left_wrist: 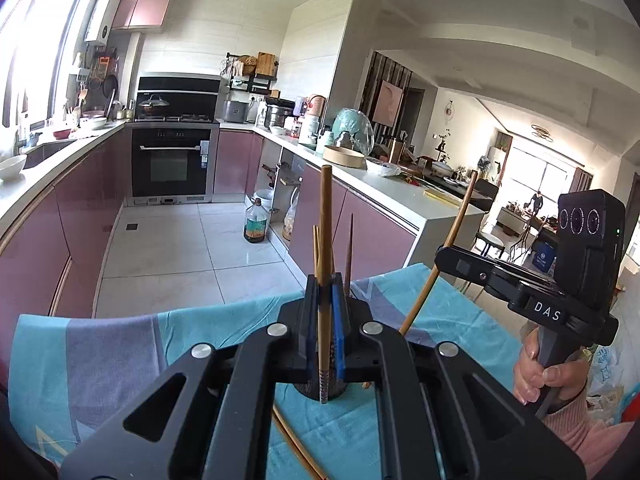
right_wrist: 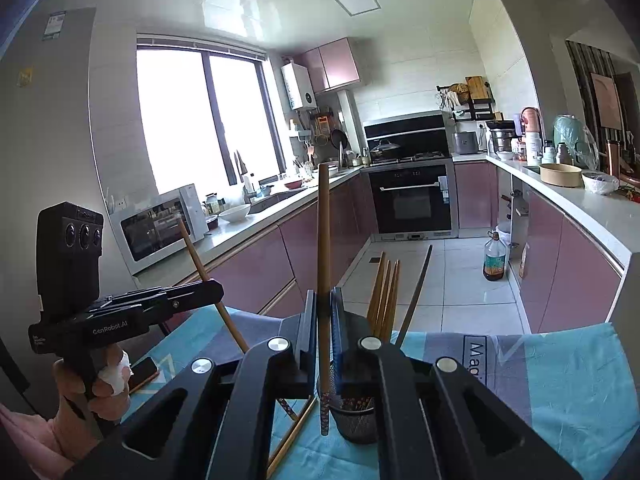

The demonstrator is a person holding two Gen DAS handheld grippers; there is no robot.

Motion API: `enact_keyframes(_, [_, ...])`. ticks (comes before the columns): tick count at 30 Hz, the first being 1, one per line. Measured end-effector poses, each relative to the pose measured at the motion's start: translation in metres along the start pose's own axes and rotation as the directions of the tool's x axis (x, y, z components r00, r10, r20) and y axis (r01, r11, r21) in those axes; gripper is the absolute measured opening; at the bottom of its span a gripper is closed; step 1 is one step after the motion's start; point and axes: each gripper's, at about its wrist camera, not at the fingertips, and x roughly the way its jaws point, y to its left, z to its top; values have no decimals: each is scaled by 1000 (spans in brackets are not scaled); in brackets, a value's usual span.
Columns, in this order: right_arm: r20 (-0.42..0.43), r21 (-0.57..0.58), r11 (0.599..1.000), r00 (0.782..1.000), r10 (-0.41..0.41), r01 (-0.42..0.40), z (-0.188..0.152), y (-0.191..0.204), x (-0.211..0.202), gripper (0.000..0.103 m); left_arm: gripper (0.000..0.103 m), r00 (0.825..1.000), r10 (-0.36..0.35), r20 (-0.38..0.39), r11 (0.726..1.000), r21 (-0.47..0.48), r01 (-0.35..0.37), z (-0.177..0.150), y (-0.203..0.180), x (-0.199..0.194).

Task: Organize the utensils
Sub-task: 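Lower both held chopsticks into the black mesh cup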

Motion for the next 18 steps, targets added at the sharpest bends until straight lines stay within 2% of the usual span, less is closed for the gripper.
enact_keyframes(12, [22,27,999,999,-31,31,16,-21,15,5,7,999,-2,47,999,47,0,32,-24,10])
enact_keyframes(18, [-27,37,999,999,-39,40,7,-26,36,5,7,1000,20,-14,998,54,-19,27,-27,38])
